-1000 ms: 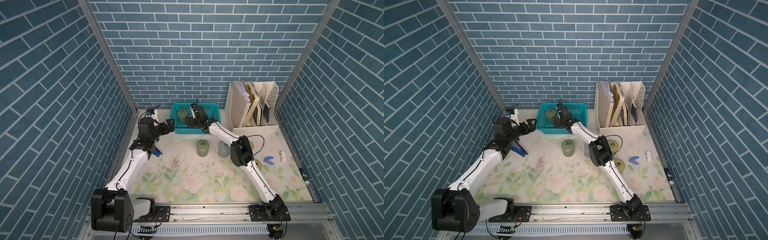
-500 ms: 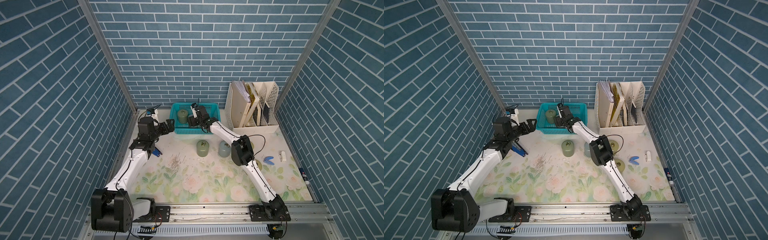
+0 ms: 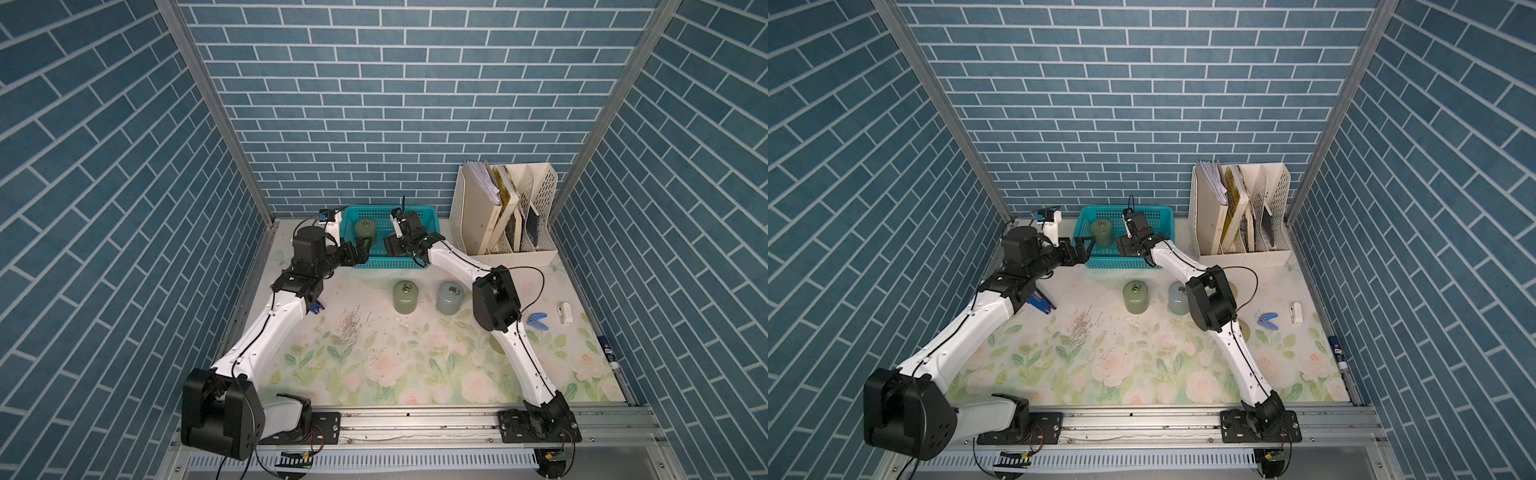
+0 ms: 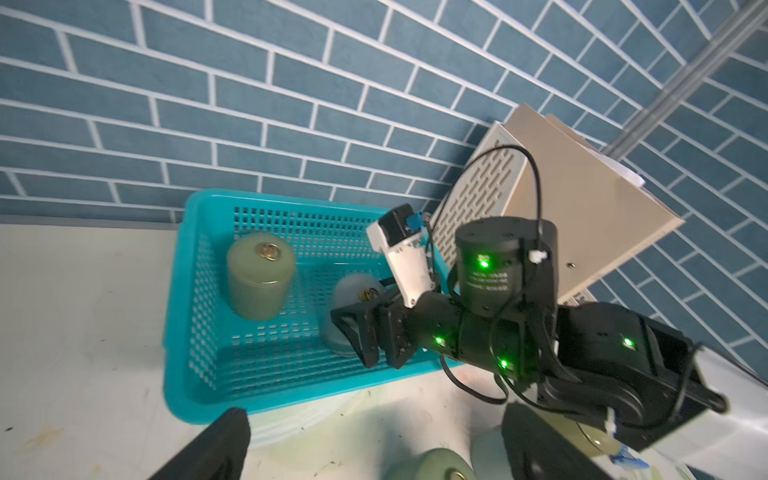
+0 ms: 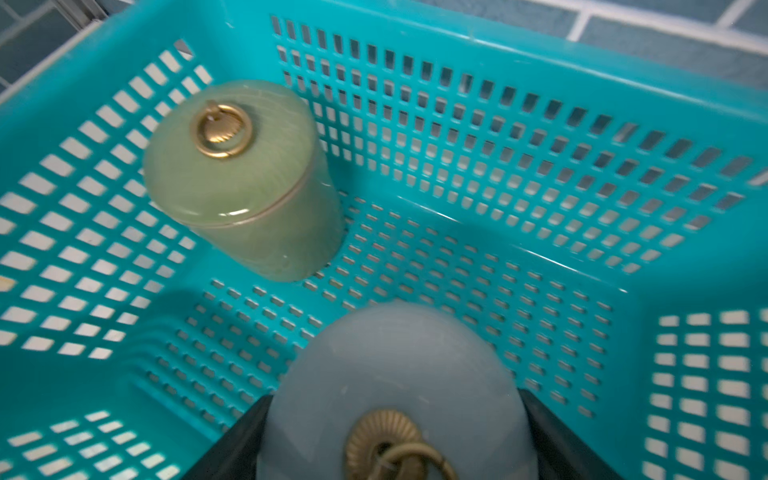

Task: Take the tea canister out of the basket
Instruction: Pick up the tea canister from the basket.

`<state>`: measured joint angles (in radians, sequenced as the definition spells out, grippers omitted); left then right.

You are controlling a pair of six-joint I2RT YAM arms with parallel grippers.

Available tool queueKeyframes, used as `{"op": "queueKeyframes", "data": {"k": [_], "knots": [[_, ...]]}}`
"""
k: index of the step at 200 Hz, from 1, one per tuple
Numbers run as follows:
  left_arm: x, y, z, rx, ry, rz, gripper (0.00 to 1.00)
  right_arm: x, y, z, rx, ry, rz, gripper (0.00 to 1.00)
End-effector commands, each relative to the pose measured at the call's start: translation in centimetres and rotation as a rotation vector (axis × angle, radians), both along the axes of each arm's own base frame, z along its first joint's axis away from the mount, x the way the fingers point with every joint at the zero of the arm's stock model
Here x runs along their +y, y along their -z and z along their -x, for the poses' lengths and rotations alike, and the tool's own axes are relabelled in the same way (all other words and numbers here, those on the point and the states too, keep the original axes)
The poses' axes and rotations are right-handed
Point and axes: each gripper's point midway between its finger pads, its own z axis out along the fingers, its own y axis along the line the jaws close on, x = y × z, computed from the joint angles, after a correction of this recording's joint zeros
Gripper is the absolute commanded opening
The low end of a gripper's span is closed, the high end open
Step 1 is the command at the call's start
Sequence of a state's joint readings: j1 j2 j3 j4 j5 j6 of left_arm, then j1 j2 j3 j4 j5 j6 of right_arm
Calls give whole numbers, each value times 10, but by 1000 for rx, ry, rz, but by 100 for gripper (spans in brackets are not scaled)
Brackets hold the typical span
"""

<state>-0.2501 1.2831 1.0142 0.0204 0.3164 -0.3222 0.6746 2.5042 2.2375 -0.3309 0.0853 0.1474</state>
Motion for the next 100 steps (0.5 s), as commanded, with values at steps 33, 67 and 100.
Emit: {"op": "queueKeyframes", "data": {"k": [33, 67, 100], "knots": [[-16, -43, 14, -140, 112, 23, 100, -16, -177, 8, -290, -12, -120, 0], [-28, -54, 29, -201, 171, -20, 100, -36, -236, 48, -368, -65, -174, 0], [-42, -61, 49, -250, 258, -3, 100, -63, -259, 105, -400, -131, -139, 0]]}}
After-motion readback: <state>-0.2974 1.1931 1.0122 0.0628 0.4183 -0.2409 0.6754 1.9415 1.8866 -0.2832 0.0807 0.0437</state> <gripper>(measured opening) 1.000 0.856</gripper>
